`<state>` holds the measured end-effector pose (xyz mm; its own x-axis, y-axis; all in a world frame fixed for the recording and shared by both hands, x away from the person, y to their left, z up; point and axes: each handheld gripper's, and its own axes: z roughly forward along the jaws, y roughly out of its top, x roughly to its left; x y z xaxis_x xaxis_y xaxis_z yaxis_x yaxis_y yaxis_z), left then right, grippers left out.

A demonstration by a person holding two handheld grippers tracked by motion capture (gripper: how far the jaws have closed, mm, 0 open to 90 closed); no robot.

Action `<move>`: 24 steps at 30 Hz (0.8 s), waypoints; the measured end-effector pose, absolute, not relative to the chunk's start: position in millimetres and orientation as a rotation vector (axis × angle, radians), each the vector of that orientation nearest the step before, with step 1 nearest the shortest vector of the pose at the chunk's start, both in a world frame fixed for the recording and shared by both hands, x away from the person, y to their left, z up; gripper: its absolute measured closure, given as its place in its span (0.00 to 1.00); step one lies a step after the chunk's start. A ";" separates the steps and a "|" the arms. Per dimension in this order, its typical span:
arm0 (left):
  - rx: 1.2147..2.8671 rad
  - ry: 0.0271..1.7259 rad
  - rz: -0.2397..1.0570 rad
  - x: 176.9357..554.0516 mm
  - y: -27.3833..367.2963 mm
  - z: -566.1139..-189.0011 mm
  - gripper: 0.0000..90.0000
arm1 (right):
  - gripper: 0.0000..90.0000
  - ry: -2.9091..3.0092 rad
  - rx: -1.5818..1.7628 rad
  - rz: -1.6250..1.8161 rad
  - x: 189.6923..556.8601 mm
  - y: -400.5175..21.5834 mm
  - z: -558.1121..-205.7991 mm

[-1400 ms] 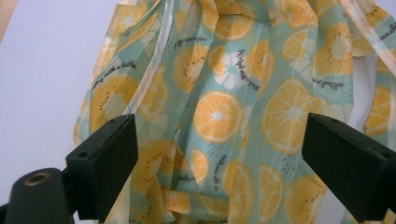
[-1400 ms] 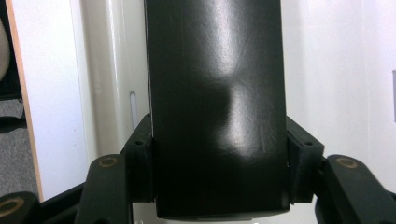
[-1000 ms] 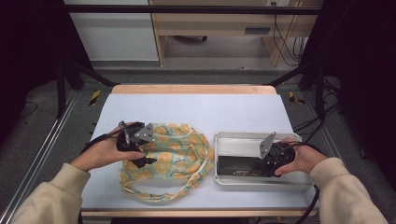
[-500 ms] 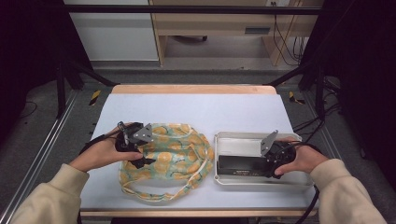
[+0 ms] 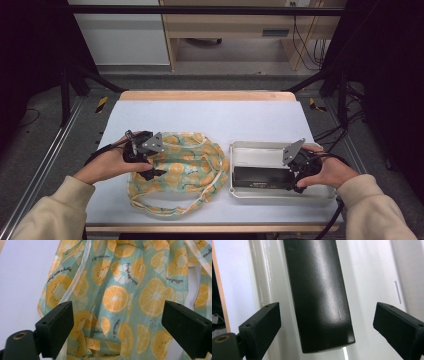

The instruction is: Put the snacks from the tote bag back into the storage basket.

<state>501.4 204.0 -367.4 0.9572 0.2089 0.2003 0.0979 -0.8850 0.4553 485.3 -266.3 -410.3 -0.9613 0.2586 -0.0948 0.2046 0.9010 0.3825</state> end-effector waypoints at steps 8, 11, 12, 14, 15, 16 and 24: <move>2.658 0.219 0.340 500.9 204.1 -367.0 0.12 | 0.08 2.886 0.368 0.609 480.0 -270.1 -402.8; 2.652 0.226 0.338 500.7 204.2 -367.8 0.12 | 0.08 2.870 0.389 0.637 477.2 -272.1 -400.7; 2.653 0.224 0.336 500.6 204.1 -367.8 0.12 | 0.08 2.866 0.387 0.637 476.5 -272.5 -399.7; 2.651 0.223 0.336 500.2 203.8 -368.0 0.12 | 0.08 2.866 0.386 0.640 475.1 -274.0 -398.5; 2.655 0.217 0.339 500.3 203.7 -367.8 0.12 | 0.08 2.861 0.398 0.644 474.5 -274.3 -398.2; 2.649 0.222 0.336 499.9 203.3 -368.2 0.12 | 0.08 2.858 0.395 0.650 474.2 -275.0 -397.8; 2.652 0.217 0.335 500.0 202.8 -367.4 0.12 | 0.08 2.822 0.424 0.704 471.7 -277.8 -393.6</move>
<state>500.0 202.8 -367.4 0.9580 0.2069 0.1987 0.0959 -0.8838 0.4579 471.7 -277.8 -393.6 -0.9385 0.3223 -0.1241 0.2262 0.8451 0.4844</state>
